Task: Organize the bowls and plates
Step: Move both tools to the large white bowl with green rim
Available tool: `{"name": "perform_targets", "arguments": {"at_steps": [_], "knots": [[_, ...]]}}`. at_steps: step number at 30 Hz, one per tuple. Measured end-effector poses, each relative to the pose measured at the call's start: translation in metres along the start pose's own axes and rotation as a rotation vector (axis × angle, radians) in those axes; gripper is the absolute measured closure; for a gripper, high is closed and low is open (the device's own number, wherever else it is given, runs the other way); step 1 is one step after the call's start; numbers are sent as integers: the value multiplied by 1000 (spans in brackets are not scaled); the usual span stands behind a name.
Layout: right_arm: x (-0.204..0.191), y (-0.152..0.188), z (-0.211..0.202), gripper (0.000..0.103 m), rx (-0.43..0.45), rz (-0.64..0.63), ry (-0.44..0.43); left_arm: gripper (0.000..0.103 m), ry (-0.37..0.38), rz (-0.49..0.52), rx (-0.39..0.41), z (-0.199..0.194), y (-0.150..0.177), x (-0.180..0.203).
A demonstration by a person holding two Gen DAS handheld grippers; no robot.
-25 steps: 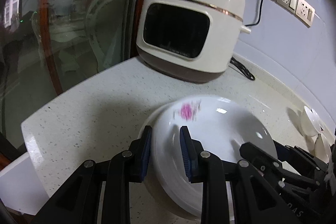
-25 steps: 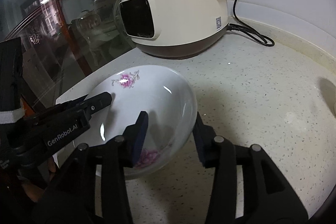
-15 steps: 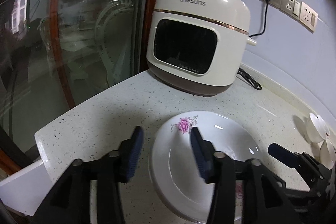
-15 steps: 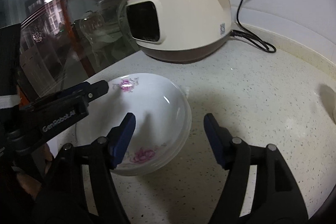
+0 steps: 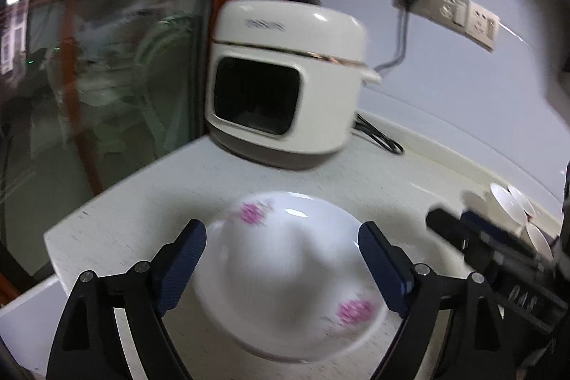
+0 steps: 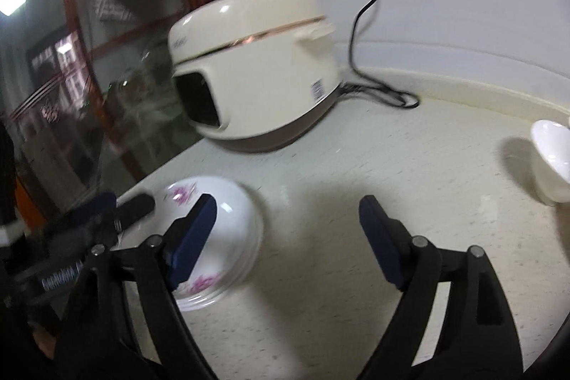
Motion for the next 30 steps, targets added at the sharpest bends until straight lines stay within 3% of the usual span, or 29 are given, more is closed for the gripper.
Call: {"name": "perform_targets", "arguments": {"at_steps": [3, 9, 13, 16, 20, 26, 30], "knots": [[9, -7, -14, 6, 74, -22, 46, 15, 18, 39, -20, -1, 7, 16], [57, -17, -58, 5, 188, 81, 172, 15, 46, 123, -86, -6, 28, 47], [118, -6, -104, 5, 221, 317, 277, 14, 94, 187, -94, -13, 35, 72], [155, 12, -140, 5, 251, 392, 296, 13, 147, 237, -83, -18, 37, 101], [209, 46, -176, 5, 203, 471, 369, 6, 265, 291, -120, -12, 40, 153], [284, 107, -204, 5, 122, 666, 316, 6, 463, 333, -289, 13, 59, 245], [303, 120, -210, 5, 85, 706, 275, 6, 547, 308, -379, 26, 70, 290]]}}
Point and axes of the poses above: each gripper's, at about its wrist camera, not at the fingertips, and z roughly the way its jaws point, x to its right, y to its underside, the point moved 8 cm from there along z, roughly the way its jaws point, and after that the axes turned 15 degrees about -x, right-handed, at the moved point
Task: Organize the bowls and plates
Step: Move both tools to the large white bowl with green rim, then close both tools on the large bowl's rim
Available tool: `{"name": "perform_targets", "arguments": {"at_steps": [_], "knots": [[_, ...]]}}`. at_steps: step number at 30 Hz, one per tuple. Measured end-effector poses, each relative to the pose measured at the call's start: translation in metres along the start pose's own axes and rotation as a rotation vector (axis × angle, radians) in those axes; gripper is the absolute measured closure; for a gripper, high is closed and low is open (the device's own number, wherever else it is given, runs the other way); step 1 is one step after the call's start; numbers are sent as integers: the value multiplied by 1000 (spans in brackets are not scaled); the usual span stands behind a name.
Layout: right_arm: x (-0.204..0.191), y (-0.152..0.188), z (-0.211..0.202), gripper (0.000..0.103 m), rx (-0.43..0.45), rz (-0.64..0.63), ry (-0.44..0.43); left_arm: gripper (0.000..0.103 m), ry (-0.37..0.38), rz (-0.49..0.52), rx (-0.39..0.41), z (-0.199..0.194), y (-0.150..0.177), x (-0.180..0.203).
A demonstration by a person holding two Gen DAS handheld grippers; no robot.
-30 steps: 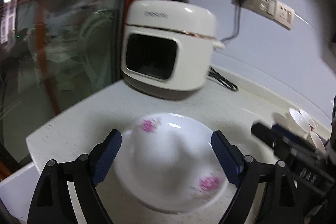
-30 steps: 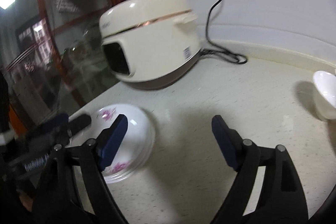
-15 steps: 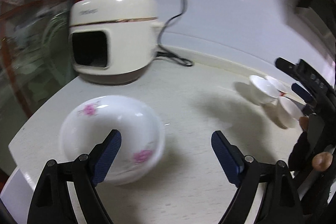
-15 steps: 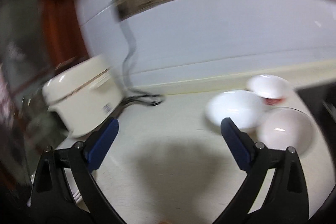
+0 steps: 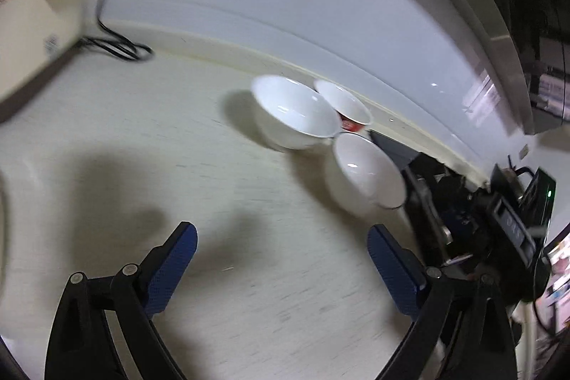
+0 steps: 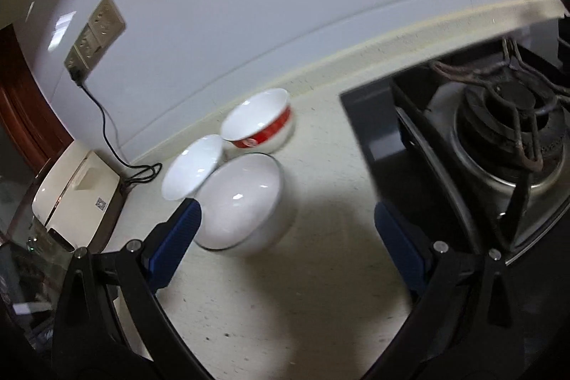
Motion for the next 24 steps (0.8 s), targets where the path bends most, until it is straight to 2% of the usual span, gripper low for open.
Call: {"name": "perform_targets", "arguments": {"at_steps": [4, 6, 9, 14, 15, 16, 18, 20, 22, 23, 24], "knots": [[2, -13, 14, 5, -75, 21, -65, 6, 50, -49, -23, 21, -12, 11], [-2, -15, 24, 7, -107, 21, -67, 6, 85, -100, -40, 31, -19, 14], [-10, -20, 40, 23, -137, 20, -75, 6, 127, -147, -58, 42, -32, 13], [-5, -23, 65, 32, -210, 31, -14, 6, 116, -160, -58, 58, -43, 17], [-5, -25, 68, 39, -226, 31, -13, 6, 114, -164, -62, 62, -44, 17], [-5, -26, 71, 49, -243, 26, -24, 6, 112, -169, -70, 66, -45, 16], [-5, -26, 77, 58, -265, 15, -52, 7, 102, -177, -62, 72, -47, 15], [-4, -22, 82, 59, -276, 10, -84, 8, 66, -170, -36, 75, -49, 17], [-3, -17, 89, 65, -309, 7, -65, 12, 38, -150, -22, 78, -51, 20], [-4, -17, 87, 65, -300, 0, -67, 18, 32, -146, -24, 81, -51, 22], [-5, -17, 86, 66, -295, -13, -57, 29, 34, -144, -32, 86, -50, 24]]}}
Point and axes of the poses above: each gripper's, at about its wrist camera, not at the fingertips, and z roughly the way its jaws point, x to its right, y to its underside, the point moved 8 cm from there along z, roughly the way its jaws point, and after that the axes turned 15 degrees about -x, right-handed, at the moved point
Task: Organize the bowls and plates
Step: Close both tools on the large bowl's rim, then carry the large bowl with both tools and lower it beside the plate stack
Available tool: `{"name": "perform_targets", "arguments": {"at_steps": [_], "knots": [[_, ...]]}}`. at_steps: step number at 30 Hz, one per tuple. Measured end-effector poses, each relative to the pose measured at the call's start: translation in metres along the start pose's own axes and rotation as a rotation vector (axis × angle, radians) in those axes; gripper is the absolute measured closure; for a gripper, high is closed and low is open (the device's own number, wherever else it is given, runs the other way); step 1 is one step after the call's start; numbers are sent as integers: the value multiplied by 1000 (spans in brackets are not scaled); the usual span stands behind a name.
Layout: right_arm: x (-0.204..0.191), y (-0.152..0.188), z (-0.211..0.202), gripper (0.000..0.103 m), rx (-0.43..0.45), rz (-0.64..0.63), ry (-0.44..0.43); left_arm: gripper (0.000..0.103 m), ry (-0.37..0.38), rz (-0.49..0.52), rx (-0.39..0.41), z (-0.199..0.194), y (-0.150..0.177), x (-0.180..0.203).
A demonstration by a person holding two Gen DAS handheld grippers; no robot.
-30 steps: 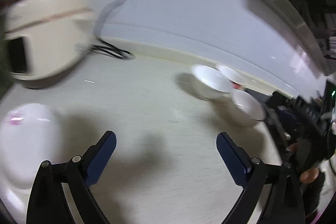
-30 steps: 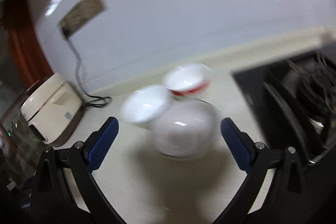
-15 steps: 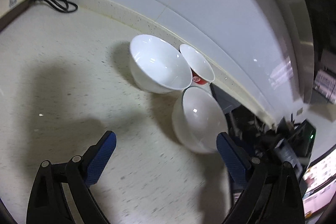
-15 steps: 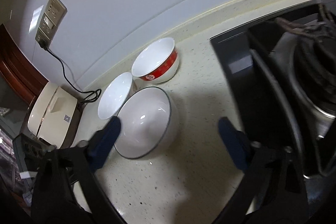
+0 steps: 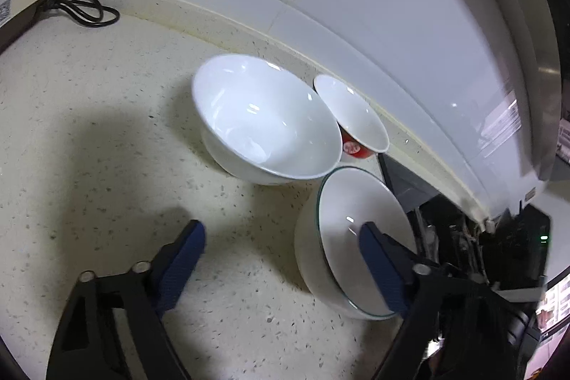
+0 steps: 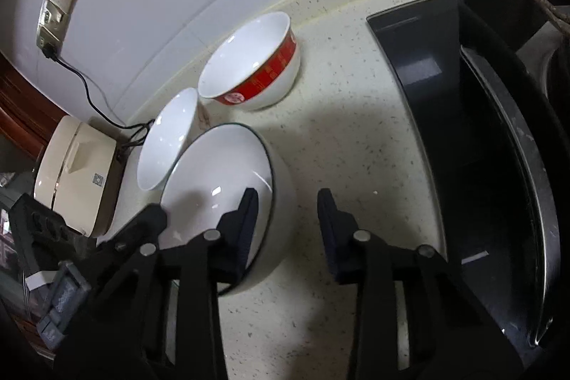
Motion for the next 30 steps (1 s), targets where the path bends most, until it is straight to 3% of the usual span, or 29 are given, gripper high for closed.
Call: {"name": "perform_targets", "arguments": {"at_steps": [2, 4, 5, 6, 14, 30], "knots": [[-1, 2, -3, 70, 20, -14, 12, 52, -3, 6, -29, 11, 3, 2], [-6, 6, -4, 79, 26, -32, -5, 67, 13, 47, -45, 15, 6, 10], [-7, 7, -5, 79, 29, -42, 5, 81, 10, 76, -39, 16, 6, 15], [-8, 9, -5, 80, 29, -54, 16, 83, -14, 97, -27, 14, 8, 18], [-14, 16, -1, 83, 24, -80, 19, 82, -60, 141, 23, 4, 18, 15], [-39, 24, 6, 86, 38, -150, -62, 82, -60, 102, 115, -32, 22, 1]]}}
Point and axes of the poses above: each gripper's, at about its wrist camera, not at the fingertips, and z roughly the way its jaws point, x to its right, y to its underside, the point moved 8 cm from there along z, roughly the way its jaws point, and after that the axes turned 15 degrees about -x, right-handed, at the moved point
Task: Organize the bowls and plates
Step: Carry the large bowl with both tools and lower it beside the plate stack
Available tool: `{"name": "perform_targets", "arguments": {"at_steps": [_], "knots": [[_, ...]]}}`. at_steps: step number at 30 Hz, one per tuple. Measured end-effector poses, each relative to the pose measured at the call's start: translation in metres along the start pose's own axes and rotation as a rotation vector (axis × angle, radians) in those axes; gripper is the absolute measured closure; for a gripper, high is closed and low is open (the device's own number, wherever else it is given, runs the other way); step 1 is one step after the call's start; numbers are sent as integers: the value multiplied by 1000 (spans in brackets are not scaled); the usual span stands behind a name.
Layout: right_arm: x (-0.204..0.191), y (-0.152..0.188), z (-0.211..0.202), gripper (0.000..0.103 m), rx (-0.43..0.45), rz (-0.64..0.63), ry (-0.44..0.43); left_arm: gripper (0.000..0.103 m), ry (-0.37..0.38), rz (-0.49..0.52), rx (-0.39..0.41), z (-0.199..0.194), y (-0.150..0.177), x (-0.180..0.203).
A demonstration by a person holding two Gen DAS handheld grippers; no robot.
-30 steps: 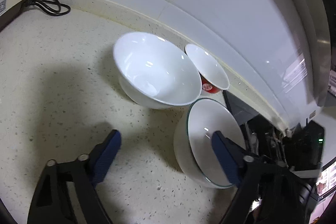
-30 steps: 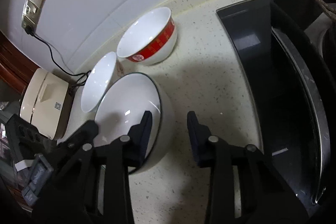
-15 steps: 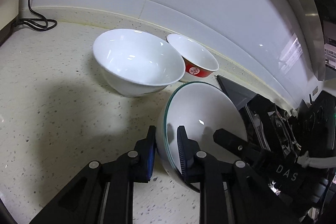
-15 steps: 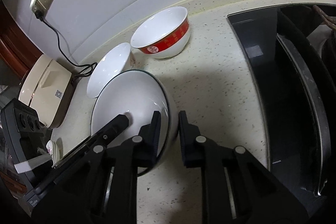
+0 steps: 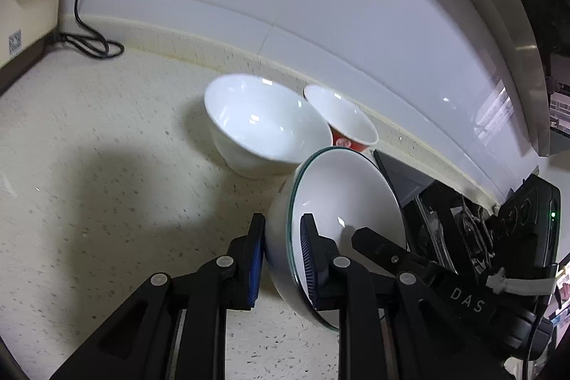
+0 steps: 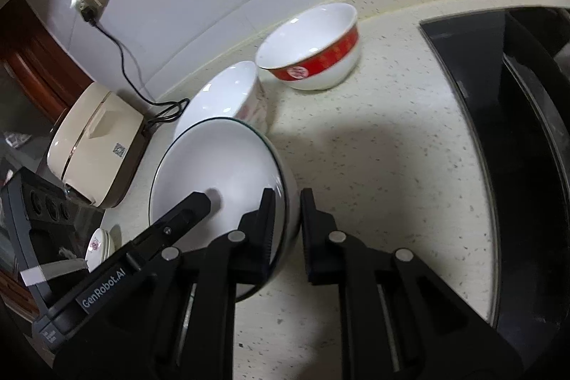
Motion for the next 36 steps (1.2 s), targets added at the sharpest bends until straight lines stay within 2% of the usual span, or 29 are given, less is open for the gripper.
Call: {"name": "perform_targets", "arguments": {"at_steps": [4, 11, 18, 25, 30, 36], "knots": [[-7, -1, 0, 86, 10, 9, -60, 82, -29, 2, 30, -11, 1, -3], [-19, 0, 13, 86, -10, -2, -75, 82, -66, -59, 8, -14, 2, -16], [-48, -4, 16, 86, 35, -88, -66, 82, -110, -103, 79, -32, -6, -32], [-70, -6, 37, 86, -13, -91, -42, 82, -121, -149, 122, -45, -16, -52], [-89, -10, 40, 86, -9, -71, -87, 82, -158, -140, 159, -60, -19, -65], [-134, -12, 47, 86, -16, -121, -96, 82, -205, -129, 226, -92, -28, -93]]}}
Point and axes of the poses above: each gripper's, at about its wrist camera, not at the fingertips, and z roughly the way its jaws point, x to its right, y to its underside, the point moved 8 cm from there along z, roughly the way its jaws point, and after that the axes turned 15 degrees about -x, right-handed, at the moved point
